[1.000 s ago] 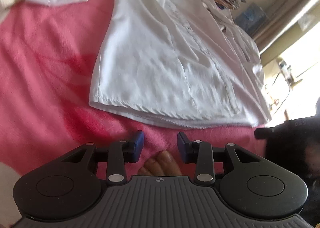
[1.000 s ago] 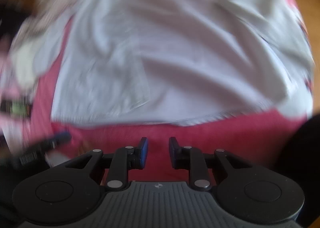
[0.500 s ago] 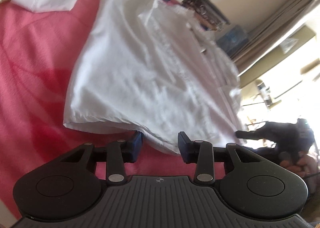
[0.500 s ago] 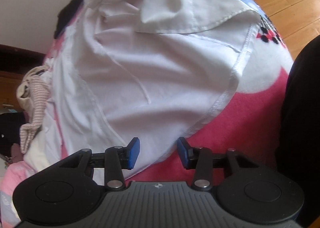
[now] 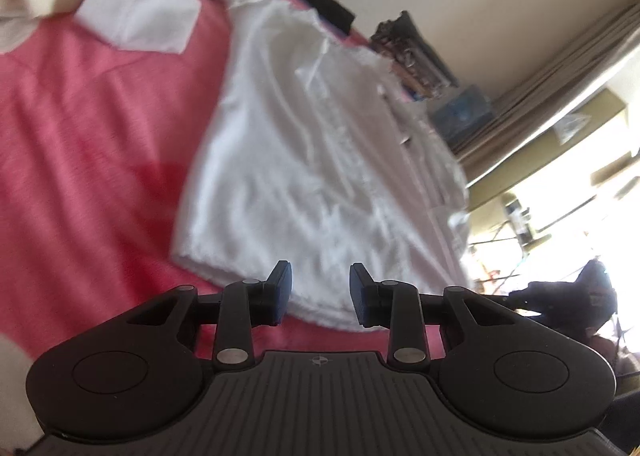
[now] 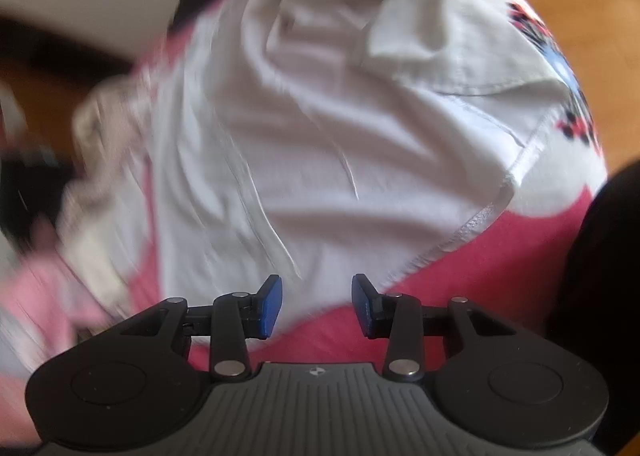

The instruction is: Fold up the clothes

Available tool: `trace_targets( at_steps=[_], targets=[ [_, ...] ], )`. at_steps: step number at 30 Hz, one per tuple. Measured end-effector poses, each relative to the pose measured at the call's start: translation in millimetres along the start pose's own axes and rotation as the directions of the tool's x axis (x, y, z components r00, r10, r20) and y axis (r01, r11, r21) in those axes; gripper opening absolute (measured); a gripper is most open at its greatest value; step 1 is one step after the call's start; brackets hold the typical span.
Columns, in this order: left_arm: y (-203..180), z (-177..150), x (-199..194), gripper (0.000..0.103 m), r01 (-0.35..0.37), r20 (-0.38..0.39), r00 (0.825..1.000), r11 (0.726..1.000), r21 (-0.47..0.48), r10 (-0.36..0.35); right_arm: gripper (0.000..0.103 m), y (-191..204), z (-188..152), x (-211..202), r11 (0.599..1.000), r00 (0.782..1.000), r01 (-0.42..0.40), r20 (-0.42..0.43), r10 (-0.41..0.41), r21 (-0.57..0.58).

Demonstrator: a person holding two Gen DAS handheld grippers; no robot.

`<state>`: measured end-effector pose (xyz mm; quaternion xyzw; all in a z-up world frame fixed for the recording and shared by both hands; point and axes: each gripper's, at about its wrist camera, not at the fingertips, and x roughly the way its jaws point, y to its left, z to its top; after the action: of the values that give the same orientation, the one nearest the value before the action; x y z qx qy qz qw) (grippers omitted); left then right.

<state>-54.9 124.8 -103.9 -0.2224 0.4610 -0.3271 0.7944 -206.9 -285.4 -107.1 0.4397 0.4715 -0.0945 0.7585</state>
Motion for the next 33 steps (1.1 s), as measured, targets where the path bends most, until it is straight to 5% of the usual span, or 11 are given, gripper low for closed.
trace_targets(
  at_steps=[3,9,16,19,22,29,33],
  targets=[
    [-0.4,-3.5,1.3,0.031,-0.032,-0.015,0.999,0.999,0.022,0.033,0.041,-12.7,-3.0,10.9,0.994,0.999,0.029,-0.032,-0.026,0.106],
    [-8.1,-9.2,14.7,0.031,-0.046,-0.049,0.997,0.994,0.098,0.051,0.045,-35.4,-2.3,9.3,0.959,0.983,0.143,0.078,-0.166,0.243],
    [-18.9,-12.4,38.0,0.031,-0.116,-0.072,0.988,0.970,0.212,0.134,0.046,-36.8,-6.0,17.7,0.960,0.985,0.108,0.100,-0.138,0.260],
    [-17.5,-13.2,40.8,0.031,-0.127,-0.078,0.986,0.968,0.216,0.147,0.037,-41.1,-6.9,21.1,0.956,0.984,0.094,0.120,-0.131,0.277],
    [-16.5,-12.3,40.4,0.031,-0.133,-0.077,0.985,0.967,0.218,0.153,0.001,-45.8,-10.5,17.5,0.953,0.985,0.064,0.137,-0.109,0.296],
    [-17.2,-9.5,39.8,0.031,-0.149,-0.076,0.983,0.963,0.223,0.169,0.000,-33.9,-8.7,-6.3,0.965,0.984,0.002,0.173,-0.049,0.263],
    [-15.6,-10.0,39.8,0.031,-0.154,-0.079,0.981,0.962,0.227,0.176,0.000,-20.2,-2.3,-11.8,0.977,0.977,0.137,0.137,-0.161,0.165]
  ],
)
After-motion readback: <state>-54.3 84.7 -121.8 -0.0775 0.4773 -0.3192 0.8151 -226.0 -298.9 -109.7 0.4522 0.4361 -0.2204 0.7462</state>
